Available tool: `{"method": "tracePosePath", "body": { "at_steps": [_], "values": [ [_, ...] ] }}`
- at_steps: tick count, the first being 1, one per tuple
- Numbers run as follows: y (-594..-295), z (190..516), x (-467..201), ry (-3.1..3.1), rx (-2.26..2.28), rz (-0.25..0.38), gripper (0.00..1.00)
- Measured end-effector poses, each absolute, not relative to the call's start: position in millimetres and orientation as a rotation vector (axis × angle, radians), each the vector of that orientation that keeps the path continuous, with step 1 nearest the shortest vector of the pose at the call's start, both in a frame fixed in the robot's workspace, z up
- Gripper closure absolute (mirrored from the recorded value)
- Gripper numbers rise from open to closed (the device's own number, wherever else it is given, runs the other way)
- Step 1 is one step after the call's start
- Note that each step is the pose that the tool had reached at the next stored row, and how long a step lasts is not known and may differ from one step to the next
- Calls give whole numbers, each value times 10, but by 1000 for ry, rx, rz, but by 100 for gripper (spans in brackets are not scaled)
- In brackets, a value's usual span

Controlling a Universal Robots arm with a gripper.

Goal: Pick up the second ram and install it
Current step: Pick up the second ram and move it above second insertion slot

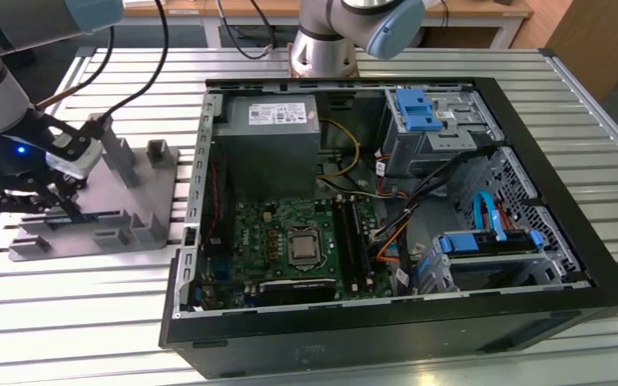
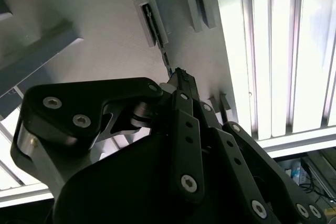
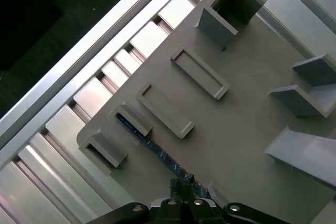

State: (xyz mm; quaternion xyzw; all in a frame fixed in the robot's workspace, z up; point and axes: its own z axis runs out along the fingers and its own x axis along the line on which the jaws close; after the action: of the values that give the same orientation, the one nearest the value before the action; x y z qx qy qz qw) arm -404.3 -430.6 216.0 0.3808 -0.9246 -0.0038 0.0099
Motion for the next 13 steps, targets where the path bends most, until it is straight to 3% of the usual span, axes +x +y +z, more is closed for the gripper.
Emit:
{"method": "tracePosePath", "body": {
  "at_steps": [13],
  "values": [
    [-4306, 2161, -4043, -2854, 1265, -11, 90]
  ]
}}
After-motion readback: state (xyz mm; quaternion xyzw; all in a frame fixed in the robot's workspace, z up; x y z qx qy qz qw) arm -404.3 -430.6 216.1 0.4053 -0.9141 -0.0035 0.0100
